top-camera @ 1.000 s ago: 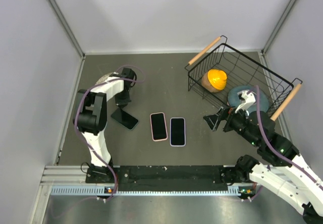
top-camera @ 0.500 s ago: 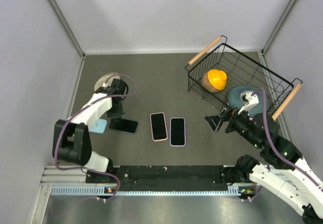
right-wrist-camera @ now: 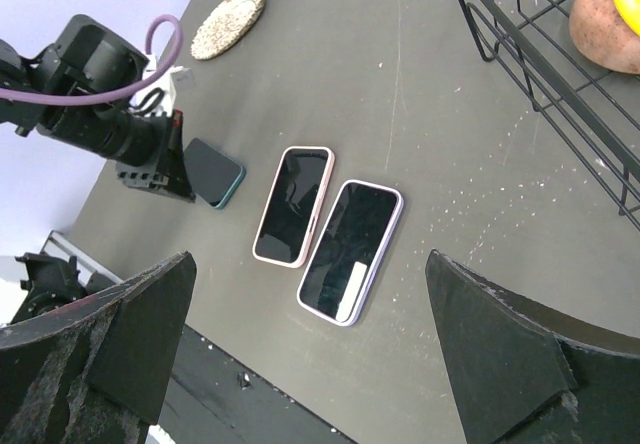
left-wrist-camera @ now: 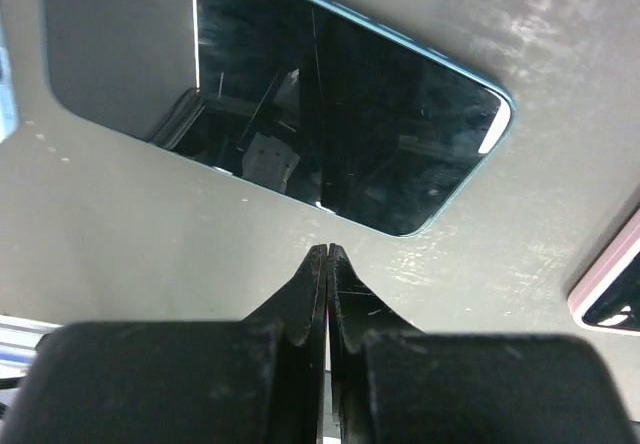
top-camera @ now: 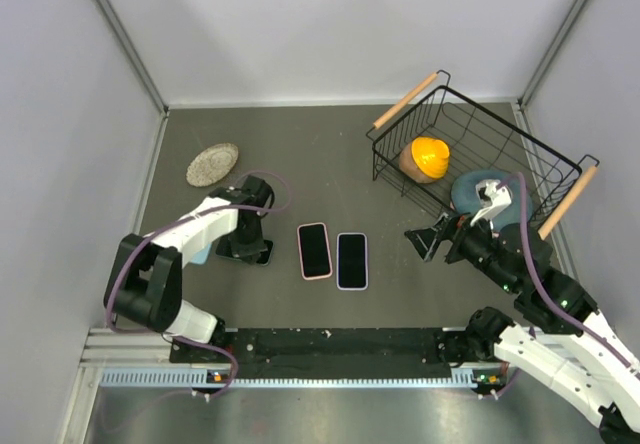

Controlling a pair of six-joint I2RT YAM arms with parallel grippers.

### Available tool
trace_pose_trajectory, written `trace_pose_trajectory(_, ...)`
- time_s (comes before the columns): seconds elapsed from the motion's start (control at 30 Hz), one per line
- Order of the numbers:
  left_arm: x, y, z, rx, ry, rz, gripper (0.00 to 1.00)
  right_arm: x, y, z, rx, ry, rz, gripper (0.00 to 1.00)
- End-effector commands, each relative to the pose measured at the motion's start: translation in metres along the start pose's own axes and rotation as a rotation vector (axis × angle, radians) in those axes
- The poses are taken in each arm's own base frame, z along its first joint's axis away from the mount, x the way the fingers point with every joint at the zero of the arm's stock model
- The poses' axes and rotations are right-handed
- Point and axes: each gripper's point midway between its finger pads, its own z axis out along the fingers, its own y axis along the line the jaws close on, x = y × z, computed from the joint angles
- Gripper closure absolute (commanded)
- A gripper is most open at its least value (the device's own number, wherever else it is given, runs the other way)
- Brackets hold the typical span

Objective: Put the phone into the phone case

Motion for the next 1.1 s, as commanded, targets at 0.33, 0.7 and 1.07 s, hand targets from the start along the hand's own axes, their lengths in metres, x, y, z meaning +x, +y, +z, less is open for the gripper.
trace_pose_trajectory(0.33, 0.007, -0.044, 0.017, -0.027, 0.027, 0.049, 1.0, -0.016, 0.012, -0.005, -0.042, -0.057, 0.023, 0.01)
trace_pose_trajectory(0.7, -0.063, -0.074, 0.019, -0.083, -0.089, 0.13, 1.0, -0.023, 0.017, -0.009, -0.057, -0.06, 0.01, 0.01)
trace_pose_trajectory(1.07, -0.157, -0.094, -0.019, 0.009, -0.257, 0.167, 0.98, -0.024, 0.005, -0.026, -0.013, -0.083, 0.015, 0.01)
